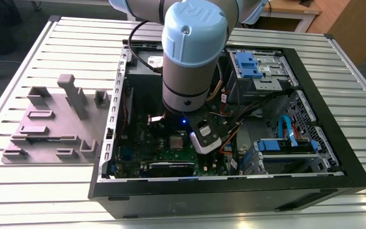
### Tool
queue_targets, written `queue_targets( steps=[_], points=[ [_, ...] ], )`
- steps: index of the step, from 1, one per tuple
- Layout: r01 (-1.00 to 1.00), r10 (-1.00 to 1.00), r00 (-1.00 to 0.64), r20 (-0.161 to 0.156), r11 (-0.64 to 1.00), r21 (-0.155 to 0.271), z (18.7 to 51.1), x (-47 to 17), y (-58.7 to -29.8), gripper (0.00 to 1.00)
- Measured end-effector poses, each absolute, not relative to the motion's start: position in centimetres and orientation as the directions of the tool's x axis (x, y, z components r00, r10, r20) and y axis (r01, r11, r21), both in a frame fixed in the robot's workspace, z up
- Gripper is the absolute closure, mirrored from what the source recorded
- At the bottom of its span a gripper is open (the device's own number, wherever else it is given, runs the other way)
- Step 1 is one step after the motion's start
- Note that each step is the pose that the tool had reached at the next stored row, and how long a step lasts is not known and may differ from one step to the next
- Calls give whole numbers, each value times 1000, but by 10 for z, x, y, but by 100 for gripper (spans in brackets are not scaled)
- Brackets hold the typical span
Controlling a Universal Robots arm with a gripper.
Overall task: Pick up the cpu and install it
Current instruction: 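Place the cpu into insertion slot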
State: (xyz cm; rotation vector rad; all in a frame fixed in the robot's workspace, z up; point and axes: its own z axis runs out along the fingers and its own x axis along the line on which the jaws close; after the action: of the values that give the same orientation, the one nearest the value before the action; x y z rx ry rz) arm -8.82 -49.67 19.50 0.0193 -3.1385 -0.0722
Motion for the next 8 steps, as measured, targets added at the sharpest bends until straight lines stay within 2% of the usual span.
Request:
queue_targets(
  steps=[8],
  points=[
    [-27, -27, -1000, 2, 999, 46, 195, -88, -497, 46]
  ],
)
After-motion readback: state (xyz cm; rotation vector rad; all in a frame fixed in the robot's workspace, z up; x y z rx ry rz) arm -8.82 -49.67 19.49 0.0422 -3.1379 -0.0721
